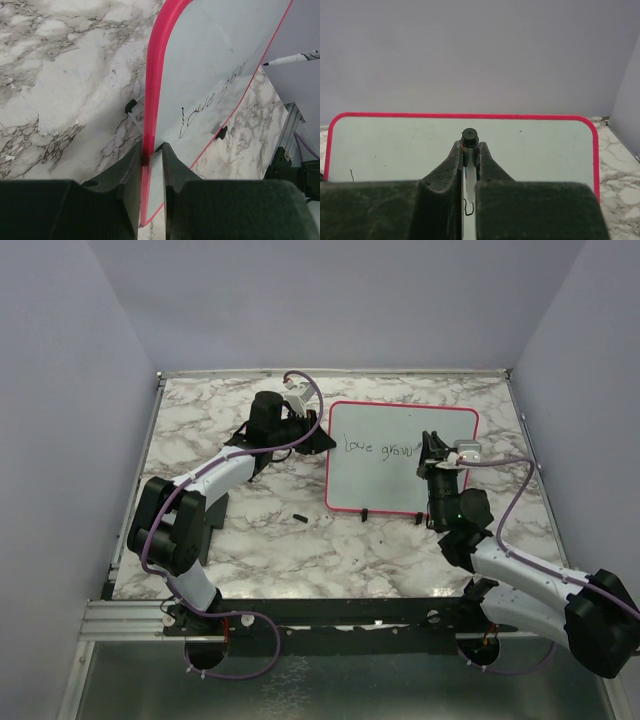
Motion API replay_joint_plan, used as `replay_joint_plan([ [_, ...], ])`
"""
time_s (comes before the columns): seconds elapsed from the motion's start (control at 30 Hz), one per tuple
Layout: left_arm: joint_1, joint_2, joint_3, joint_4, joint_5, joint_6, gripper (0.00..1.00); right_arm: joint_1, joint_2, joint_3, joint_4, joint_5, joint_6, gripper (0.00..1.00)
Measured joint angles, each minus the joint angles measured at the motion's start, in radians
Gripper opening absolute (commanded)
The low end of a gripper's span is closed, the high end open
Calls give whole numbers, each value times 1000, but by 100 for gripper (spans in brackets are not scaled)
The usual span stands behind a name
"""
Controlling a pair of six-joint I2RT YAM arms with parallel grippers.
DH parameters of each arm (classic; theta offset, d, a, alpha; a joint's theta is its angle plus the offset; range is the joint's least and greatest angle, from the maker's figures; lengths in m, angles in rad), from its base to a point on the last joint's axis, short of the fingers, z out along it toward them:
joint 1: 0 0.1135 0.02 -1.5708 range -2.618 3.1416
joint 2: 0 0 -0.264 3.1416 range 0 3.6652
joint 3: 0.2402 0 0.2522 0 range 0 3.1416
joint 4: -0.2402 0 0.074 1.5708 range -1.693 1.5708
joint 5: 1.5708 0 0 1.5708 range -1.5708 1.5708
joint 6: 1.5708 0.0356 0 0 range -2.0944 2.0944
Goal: Write a sentence on the whiteboard
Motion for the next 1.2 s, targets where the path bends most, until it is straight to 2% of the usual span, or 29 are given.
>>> replay_joint_plan([
  [1.2, 0, -10, 0, -4, 0, 0, 4, -50, 126, 6, 98, 28, -49, 1],
])
